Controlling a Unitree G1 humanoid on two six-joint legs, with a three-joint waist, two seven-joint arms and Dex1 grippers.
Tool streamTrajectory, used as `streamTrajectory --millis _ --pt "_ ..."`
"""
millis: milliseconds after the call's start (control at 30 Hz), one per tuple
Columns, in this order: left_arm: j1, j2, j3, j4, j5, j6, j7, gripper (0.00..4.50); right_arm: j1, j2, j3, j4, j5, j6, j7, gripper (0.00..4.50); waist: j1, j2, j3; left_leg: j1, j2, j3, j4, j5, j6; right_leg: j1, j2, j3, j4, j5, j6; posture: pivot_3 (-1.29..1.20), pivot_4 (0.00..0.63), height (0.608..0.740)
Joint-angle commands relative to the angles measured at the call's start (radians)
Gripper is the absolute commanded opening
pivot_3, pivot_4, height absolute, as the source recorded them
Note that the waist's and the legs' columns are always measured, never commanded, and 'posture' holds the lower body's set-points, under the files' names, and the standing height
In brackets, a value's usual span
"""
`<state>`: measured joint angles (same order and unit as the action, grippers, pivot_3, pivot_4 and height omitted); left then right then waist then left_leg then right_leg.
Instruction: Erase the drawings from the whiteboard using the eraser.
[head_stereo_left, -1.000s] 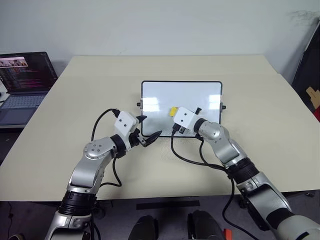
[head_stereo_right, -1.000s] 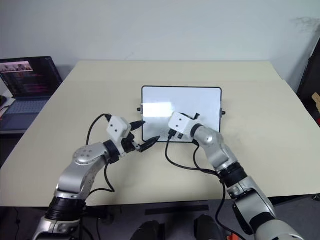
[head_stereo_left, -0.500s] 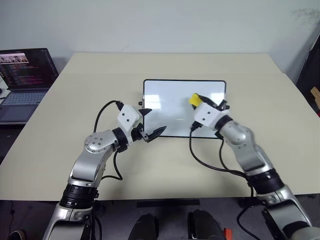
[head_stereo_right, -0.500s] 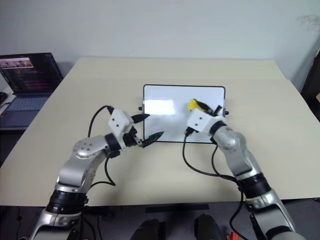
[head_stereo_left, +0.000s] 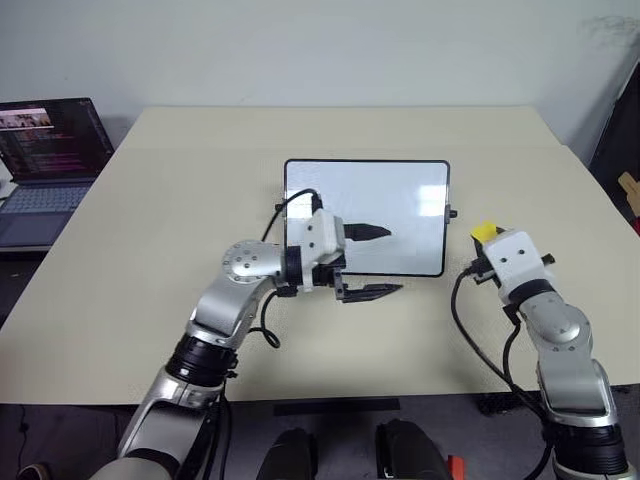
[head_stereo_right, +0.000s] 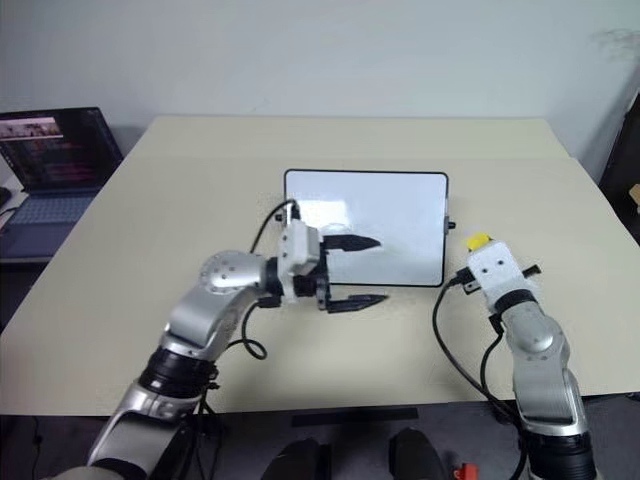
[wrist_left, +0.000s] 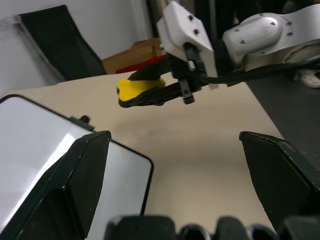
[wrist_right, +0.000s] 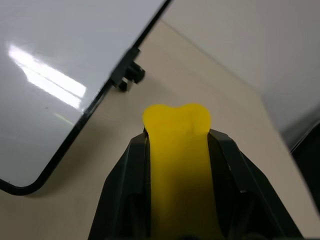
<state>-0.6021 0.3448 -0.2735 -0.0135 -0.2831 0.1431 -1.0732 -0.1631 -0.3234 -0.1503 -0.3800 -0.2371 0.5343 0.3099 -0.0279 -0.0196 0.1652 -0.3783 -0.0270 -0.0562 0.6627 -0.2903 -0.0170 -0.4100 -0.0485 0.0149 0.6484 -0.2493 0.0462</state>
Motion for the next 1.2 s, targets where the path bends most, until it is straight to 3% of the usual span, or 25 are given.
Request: streamTrajectory --millis 33,233,633,967,1200 --pt "-0.040 -0.026 -0.012 0.039 0.041 -0.067 0.016 4.50 -0.055 0.031 -0.077 0.033 0.093 0.116 -0.011 1.20 -0.001 0.000 0.000 0.000 0.000 0.000 0.000 0.000 0.000 0.000 0.000 0.000 0.000 0.000 0.000 0.00 0.150 0.740" --pt "-0.049 -0.047 -0.022 0.046 0.075 -0.092 0.027 4.50 -0.096 0.018 -0.161 0.116 0.183 0.181 -0.035 1.20 0.002 0.000 0.000 -0.001 0.000 0.000 0.000 0.000 0.000 0.000 0.000 0.000 -0.001 0.000 0.000 0.00 0.150 0.740" --pt "-0.044 -0.071 -0.035 0.036 0.103 -0.093 0.055 4.50 -0.113 -0.005 -0.163 0.215 0.253 0.157 -0.076 1.20 0.000 0.001 0.000 -0.001 0.000 0.001 0.000 -0.001 0.001 0.000 -0.001 0.000 0.000 0.000 0.000 0.00 0.150 0.740" --pt "-0.005 -0.056 -0.018 0.010 0.114 -0.074 0.096 4.50 -0.117 0.001 -0.156 0.182 0.302 0.117 -0.100 4.47 -0.001 0.002 -0.001 0.000 0.000 0.001 0.000 -0.001 0.001 0.000 -0.001 0.000 0.000 0.000 0.000 0.00 0.150 0.740" --pt "0.123 -0.032 0.177 -0.104 0.067 0.038 0.315 4.50 -0.039 0.082 -0.120 -0.089 0.427 0.067 -0.066 4.47 -0.002 0.003 -0.001 0.000 0.001 0.000 0.000 -0.001 0.001 -0.001 0.000 0.001 0.001 0.000 0.000 0.00 0.150 0.740"
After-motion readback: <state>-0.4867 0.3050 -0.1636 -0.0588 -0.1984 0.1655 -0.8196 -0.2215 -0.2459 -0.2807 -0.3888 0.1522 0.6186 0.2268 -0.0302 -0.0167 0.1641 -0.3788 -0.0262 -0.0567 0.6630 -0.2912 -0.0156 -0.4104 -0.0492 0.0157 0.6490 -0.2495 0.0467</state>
